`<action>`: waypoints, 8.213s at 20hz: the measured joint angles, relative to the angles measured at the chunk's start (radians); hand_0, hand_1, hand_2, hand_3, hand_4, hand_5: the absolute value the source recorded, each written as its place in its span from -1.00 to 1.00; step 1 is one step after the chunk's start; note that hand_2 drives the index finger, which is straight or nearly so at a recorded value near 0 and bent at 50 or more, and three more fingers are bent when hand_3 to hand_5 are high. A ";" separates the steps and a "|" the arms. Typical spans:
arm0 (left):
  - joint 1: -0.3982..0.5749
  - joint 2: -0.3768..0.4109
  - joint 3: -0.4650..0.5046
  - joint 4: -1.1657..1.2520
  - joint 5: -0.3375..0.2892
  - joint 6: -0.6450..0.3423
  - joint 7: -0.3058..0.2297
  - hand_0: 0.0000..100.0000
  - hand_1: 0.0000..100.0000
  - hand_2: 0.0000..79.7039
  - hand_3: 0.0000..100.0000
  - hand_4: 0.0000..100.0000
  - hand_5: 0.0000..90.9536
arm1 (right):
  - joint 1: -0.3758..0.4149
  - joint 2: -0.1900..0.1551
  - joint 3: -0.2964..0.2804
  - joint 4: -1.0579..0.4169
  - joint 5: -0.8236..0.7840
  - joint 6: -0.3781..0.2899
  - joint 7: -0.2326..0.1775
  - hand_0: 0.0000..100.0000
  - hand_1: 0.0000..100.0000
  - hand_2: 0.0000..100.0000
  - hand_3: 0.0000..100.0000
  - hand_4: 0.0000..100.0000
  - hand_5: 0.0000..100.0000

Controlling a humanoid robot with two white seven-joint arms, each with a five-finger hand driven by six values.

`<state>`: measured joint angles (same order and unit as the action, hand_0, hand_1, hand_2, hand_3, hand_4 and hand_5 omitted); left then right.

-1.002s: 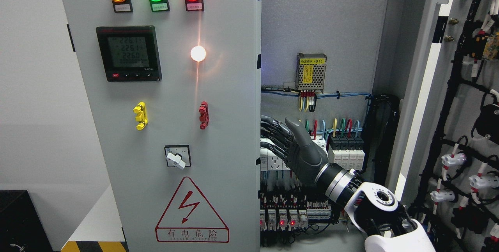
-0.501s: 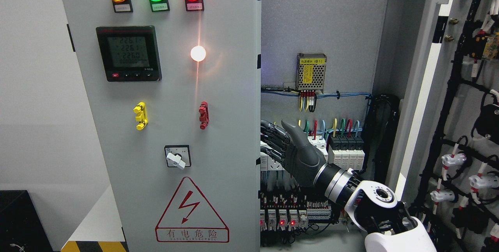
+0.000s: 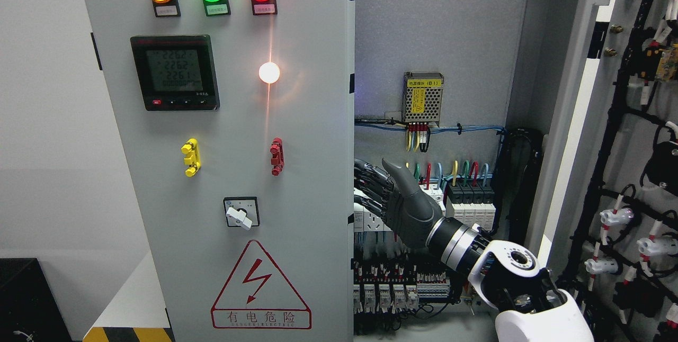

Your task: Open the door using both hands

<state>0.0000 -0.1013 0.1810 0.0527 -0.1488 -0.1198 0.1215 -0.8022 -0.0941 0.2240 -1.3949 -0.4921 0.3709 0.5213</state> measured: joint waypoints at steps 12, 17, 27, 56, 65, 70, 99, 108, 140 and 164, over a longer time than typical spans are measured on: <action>0.000 0.000 0.000 0.000 0.000 0.000 0.000 -1.00 -1.00 -1.00 -1.00 -1.00 -1.00 | -0.003 0.002 -0.002 0.009 0.000 0.000 0.017 -0.62 -1.00 -1.00 -1.00 -1.00 -1.00; 0.000 0.000 0.000 0.000 0.000 0.000 0.000 -1.00 -1.00 -1.00 -1.00 -1.00 -1.00 | -0.003 0.002 -0.003 0.010 -0.002 0.000 0.017 -0.62 -1.00 -1.00 -1.00 -1.00 -1.00; 0.000 0.000 0.000 0.000 0.000 0.000 0.000 -1.00 -1.00 -1.00 -1.00 -1.00 -1.00 | -0.007 0.002 -0.004 0.013 -0.004 -0.001 0.017 -0.62 -1.00 -1.00 -1.00 -1.00 -1.00; 0.000 0.000 0.000 0.000 0.000 0.000 0.001 -1.00 -1.00 -1.00 -1.00 -1.00 -1.00 | -0.045 0.002 -0.004 0.073 -0.005 0.002 0.085 -0.62 -1.00 -1.00 -1.00 -1.00 -1.00; 0.000 0.000 0.000 0.000 0.000 0.000 0.003 -1.00 -1.00 -1.00 -1.00 -1.00 -1.00 | -0.049 0.001 -0.005 0.080 -0.005 0.002 0.119 -0.62 -1.00 -1.00 -1.00 -1.00 -1.00; 0.000 0.000 0.000 0.000 0.000 0.000 0.000 -1.00 -1.00 -1.00 -1.00 -1.00 -1.00 | -0.052 0.000 -0.005 0.082 -0.005 0.002 0.133 -0.62 -1.00 -1.00 -1.00 -1.00 -1.00; 0.000 0.000 0.000 0.000 0.000 0.000 0.000 -1.00 -1.00 -1.00 -1.00 -1.00 -1.00 | -0.064 -0.002 -0.008 0.081 -0.003 0.001 0.178 -0.62 -1.00 -1.00 -1.00 -1.00 -1.00; 0.000 0.000 0.000 -0.001 0.000 0.000 0.000 -1.00 -1.00 -1.00 -1.00 -1.00 -1.00 | -0.065 -0.002 0.000 0.083 -0.001 -0.001 0.183 -0.62 -1.00 -1.00 -1.00 -1.00 -1.00; 0.000 0.000 0.000 0.000 0.000 0.001 0.000 -1.00 -1.00 -1.00 -1.00 -1.00 -1.00 | 0.041 -0.035 0.023 -0.053 -0.004 -0.002 0.176 -0.62 -1.00 -1.00 -1.00 -1.00 -1.00; 0.000 0.000 0.000 0.000 0.000 0.001 -0.001 -1.00 -1.00 -1.00 -1.00 -1.00 -1.00 | 0.300 -0.062 0.201 -0.325 -0.005 0.002 0.174 -0.62 -1.00 -1.00 -1.00 -1.00 -1.00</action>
<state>0.0000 -0.1013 0.1810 0.0524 -0.1488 -0.1186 0.1209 -0.5022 -0.1561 0.4254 -1.7198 -0.4971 0.3725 0.6954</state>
